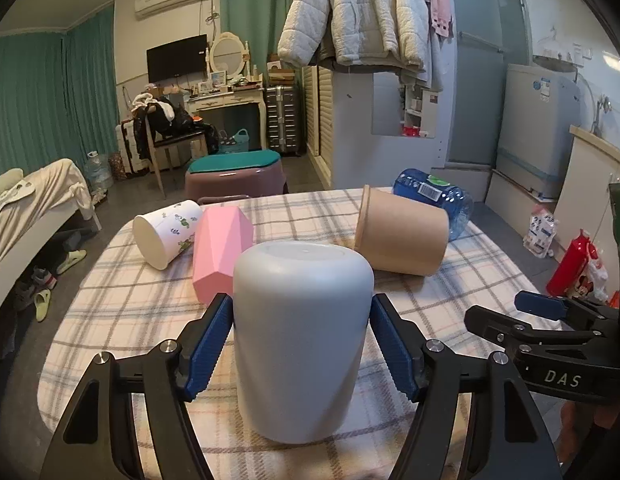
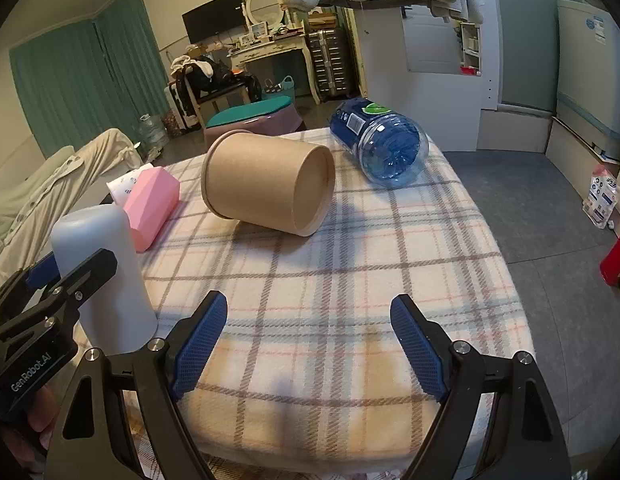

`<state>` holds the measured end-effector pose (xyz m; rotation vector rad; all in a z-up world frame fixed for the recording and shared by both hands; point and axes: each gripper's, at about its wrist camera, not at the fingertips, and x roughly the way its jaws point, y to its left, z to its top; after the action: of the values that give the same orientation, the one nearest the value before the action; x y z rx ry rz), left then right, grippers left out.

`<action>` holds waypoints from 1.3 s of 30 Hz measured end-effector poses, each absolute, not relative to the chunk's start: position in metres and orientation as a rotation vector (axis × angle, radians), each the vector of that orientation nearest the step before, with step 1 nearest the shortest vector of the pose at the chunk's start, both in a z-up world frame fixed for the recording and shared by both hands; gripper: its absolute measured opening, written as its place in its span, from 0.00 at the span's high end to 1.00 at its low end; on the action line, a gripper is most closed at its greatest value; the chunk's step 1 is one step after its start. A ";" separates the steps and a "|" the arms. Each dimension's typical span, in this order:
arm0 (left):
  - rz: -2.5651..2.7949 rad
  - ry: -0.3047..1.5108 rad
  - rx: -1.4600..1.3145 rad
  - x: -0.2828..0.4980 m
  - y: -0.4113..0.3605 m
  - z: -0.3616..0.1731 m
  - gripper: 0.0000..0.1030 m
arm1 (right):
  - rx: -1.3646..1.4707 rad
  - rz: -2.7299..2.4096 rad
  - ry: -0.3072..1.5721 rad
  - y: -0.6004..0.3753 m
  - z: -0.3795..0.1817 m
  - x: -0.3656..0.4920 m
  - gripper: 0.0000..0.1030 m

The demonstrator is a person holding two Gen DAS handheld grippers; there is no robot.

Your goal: Flip cup upside down

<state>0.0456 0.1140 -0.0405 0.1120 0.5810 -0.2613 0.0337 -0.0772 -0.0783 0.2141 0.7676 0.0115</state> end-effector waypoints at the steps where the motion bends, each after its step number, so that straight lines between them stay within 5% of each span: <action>1: -0.270 0.578 0.112 0.045 0.113 -0.039 0.30 | 0.216 0.010 0.767 -0.077 -0.078 0.033 0.19; 33: -0.293 0.548 0.052 0.081 0.110 -0.053 0.30 | 0.186 0.000 0.789 -0.071 -0.079 0.042 0.19; 39: -0.252 0.543 0.065 0.079 0.110 -0.051 0.16 | 0.181 -0.012 0.783 -0.071 -0.074 0.040 0.19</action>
<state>0.0792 0.1096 -0.0513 0.0646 0.5429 -0.2522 0.0400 -0.0709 -0.0739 0.1815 0.7832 -0.0124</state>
